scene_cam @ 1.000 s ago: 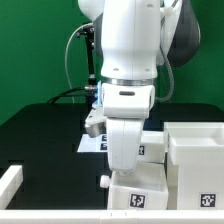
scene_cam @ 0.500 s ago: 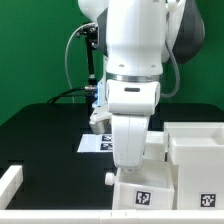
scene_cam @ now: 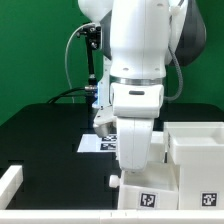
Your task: Assemble drawer
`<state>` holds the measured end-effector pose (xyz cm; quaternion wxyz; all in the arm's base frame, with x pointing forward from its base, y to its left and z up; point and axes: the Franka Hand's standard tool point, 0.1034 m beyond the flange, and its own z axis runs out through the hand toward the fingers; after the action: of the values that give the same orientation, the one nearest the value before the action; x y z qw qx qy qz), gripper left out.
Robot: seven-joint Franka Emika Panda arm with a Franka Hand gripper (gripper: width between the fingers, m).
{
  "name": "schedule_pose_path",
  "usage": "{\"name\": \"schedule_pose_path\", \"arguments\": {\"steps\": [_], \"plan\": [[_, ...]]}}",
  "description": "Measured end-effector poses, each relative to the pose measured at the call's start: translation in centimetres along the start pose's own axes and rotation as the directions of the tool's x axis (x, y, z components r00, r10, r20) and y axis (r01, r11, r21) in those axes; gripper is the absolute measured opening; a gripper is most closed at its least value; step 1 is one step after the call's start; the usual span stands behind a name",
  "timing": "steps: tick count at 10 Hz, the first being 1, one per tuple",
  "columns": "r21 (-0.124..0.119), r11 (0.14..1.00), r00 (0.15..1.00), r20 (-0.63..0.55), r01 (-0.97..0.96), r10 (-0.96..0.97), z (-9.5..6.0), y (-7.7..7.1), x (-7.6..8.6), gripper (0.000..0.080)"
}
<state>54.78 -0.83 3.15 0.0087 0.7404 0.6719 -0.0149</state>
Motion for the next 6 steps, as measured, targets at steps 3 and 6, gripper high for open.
{"name": "schedule_pose_path", "arguments": {"steps": [3, 6], "plan": [[-0.01, 1.0, 1.0, 0.004, 0.018, -0.018, 0.09, 0.03, -0.1, 0.0038], [-0.009, 1.0, 1.0, 0.004, 0.017, -0.017, 0.18, -0.01, -0.17, 0.0038]]}}
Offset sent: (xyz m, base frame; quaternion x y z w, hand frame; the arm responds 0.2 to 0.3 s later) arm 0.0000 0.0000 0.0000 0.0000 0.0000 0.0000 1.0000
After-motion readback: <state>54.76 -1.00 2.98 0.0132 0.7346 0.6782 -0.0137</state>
